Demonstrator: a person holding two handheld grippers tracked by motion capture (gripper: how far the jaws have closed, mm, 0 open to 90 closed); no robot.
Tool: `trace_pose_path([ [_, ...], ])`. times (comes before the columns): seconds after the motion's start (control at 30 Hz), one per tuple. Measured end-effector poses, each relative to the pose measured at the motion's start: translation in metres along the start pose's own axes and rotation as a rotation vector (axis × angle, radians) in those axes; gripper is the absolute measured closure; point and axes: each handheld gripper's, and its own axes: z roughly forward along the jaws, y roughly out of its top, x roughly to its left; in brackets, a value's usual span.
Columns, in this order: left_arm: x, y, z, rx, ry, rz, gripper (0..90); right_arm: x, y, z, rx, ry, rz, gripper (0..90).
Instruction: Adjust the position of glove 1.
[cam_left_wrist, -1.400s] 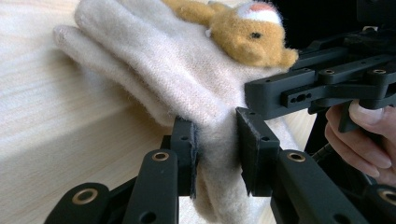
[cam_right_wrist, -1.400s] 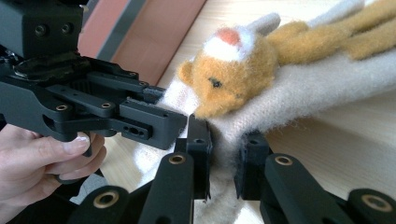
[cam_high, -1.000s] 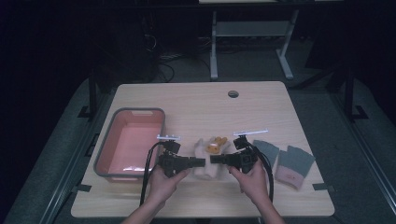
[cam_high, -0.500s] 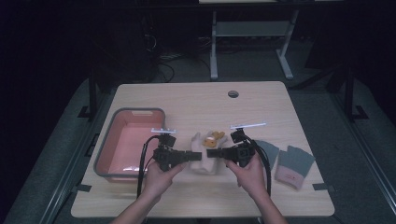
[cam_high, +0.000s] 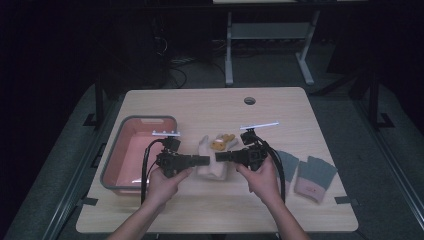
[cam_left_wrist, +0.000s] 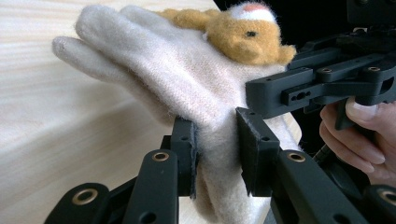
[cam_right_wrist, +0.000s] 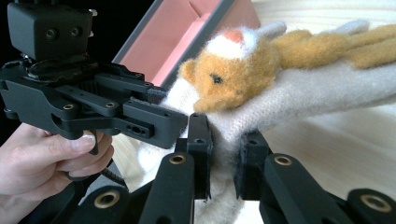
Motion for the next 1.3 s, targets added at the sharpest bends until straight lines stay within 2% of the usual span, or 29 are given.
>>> trace_pose_path([
  [0.63,0.004,0.021,-0.037,-0.043,0.024,0.016,69.7,0.028,0.034,0.010,0.008,0.022,-0.045,79.0],
  [1.0,0.007,0.027,-0.055,-0.070,0.035,0.010,69.6,0.041,0.050,0.019,0.015,0.028,-0.073,79.1],
  [1.3,0.010,0.032,-0.077,-0.097,0.047,0.014,69.6,0.054,0.063,0.028,0.012,0.056,-0.103,79.1],
])
